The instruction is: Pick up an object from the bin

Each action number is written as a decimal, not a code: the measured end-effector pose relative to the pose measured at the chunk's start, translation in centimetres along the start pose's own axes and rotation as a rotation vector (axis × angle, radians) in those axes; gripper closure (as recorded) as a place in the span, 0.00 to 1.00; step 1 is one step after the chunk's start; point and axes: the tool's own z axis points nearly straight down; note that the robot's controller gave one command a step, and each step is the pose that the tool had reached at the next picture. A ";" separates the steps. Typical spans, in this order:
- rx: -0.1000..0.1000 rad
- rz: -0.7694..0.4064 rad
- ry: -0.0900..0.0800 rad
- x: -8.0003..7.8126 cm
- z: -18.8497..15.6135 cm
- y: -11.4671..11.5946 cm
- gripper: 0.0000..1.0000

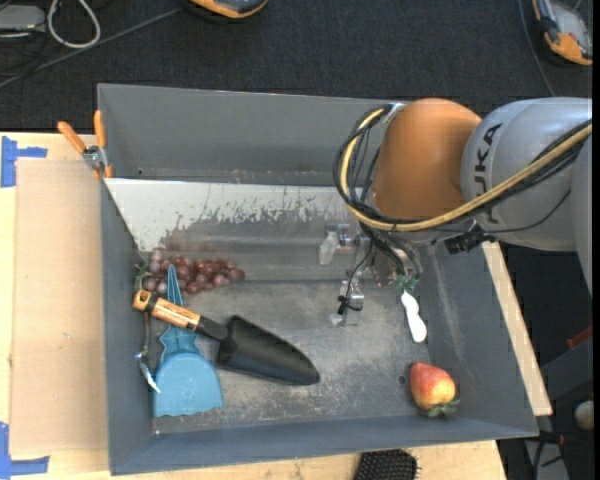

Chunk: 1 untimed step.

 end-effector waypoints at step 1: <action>0.000 0.001 -0.006 -0.2 -0.4 0.0 0.00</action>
Offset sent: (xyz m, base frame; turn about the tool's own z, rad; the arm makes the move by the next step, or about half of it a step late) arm -0.0258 0.1262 -0.0727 0.0237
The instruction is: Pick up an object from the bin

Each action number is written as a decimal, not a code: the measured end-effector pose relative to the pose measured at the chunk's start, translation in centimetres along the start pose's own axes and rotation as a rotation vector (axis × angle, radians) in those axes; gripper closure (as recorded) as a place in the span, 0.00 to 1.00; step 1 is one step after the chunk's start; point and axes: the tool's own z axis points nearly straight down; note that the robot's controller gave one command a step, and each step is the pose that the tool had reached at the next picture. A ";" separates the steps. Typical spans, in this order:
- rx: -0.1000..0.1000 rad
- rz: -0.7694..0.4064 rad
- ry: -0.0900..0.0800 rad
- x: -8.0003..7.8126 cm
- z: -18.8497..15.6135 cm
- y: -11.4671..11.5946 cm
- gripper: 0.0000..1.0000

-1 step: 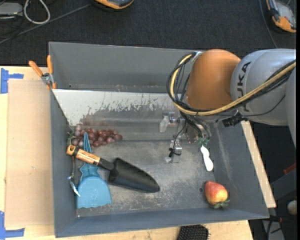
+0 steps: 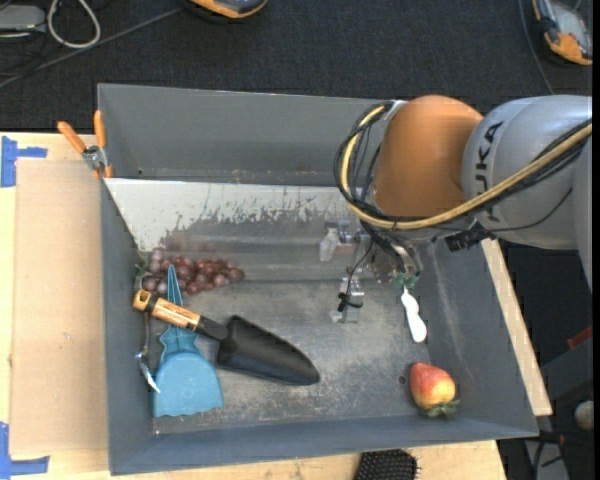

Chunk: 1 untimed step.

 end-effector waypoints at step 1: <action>-0.001 0.021 0.000 1.8 5.2 8.5 0.00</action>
Offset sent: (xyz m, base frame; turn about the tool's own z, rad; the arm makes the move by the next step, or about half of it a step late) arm -0.0050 0.1271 -0.0122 -0.1228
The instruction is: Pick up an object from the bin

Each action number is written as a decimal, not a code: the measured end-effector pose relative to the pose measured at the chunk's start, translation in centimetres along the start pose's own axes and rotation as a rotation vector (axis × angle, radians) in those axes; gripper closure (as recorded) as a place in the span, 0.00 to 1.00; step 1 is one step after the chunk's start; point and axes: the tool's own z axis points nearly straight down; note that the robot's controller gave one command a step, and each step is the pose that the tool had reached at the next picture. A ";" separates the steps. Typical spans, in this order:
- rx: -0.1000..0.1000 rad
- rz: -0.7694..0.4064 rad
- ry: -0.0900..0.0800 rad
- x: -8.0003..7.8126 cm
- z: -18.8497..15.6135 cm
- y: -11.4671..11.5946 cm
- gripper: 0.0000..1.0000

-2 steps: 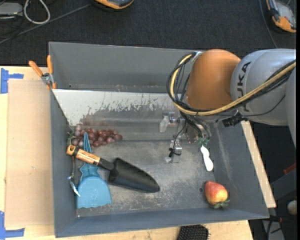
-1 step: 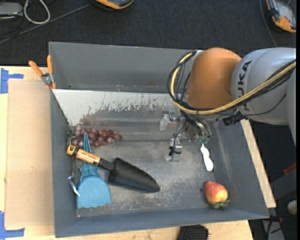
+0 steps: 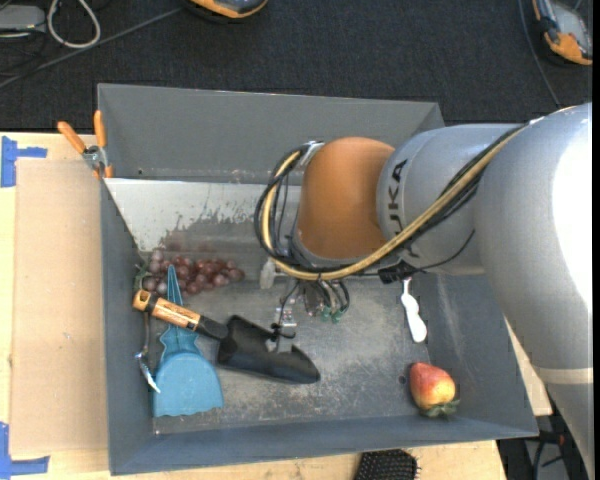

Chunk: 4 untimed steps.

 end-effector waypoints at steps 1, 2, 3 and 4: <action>0.004 -0.118 -0.005 -0.9 -2.5 3.7 0.00; 0.001 0.090 0.001 3.0 -1.2 5.3 0.00; 0.001 -0.050 -0.011 3.5 2.1 4.5 0.00; 0.000 0.330 0.003 5.4 2.5 4.5 1.00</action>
Offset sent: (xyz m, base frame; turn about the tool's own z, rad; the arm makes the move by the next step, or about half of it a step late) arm -0.0424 0.0608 0.0056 0.1303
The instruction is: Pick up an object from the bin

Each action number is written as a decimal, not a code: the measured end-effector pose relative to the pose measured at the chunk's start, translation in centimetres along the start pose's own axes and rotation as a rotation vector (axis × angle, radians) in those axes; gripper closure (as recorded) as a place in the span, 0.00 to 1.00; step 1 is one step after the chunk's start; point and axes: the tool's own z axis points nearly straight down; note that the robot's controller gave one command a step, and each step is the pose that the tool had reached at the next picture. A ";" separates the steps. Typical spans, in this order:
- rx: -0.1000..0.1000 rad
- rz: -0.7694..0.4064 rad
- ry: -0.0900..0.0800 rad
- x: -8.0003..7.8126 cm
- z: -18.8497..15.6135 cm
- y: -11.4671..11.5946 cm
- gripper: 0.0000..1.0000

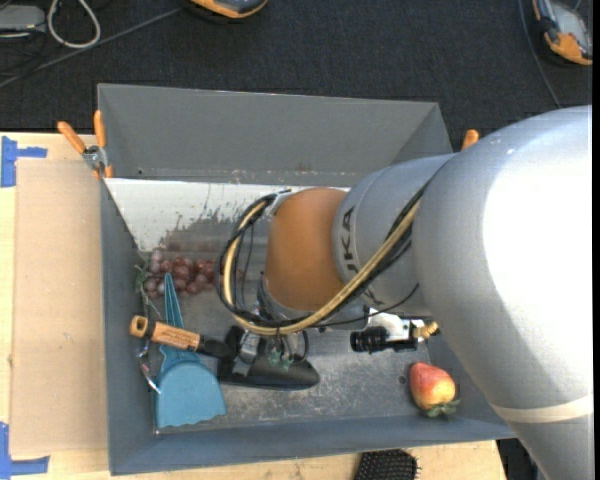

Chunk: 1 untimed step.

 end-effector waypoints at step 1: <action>0.000 0.000 0.000 0.0 0.0 0.0 1.00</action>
Offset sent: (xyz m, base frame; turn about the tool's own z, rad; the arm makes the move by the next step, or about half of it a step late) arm 0.0000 0.0000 0.0140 0.0000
